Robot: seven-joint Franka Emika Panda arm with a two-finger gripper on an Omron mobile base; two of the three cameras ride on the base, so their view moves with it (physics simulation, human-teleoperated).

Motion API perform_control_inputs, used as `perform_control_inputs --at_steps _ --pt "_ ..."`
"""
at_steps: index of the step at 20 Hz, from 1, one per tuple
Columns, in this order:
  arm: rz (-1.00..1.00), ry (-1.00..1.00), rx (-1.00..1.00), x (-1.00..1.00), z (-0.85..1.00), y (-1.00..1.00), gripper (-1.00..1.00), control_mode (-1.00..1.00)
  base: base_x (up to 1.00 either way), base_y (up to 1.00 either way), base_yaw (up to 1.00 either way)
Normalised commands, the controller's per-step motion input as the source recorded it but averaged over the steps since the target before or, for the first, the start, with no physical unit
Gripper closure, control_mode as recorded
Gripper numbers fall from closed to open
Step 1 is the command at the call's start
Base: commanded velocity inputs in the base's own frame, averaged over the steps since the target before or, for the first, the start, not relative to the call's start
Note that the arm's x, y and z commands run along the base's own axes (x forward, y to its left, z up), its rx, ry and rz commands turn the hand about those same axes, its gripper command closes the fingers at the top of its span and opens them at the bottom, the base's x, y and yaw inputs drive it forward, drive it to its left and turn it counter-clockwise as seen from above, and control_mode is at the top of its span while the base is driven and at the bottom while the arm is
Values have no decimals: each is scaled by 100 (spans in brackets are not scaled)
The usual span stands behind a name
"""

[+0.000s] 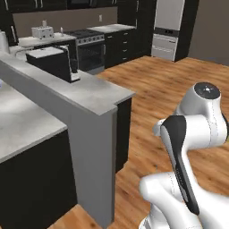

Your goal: Place the drinks on the dining counter in a tight cluster.

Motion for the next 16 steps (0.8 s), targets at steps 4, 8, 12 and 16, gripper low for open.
perform_control_inputs --at_steps 4,8,12,16 --pt "0 0 0 0 0 0 -100 100 77 -99 -38" --pt "0 0 0 0 0 0 -100 100 100 -100 13" --pt "0 0 0 0 0 0 -100 100 100 -99 30" --pt "0 0 0 0 0 0 -100 100 100 -91 43"
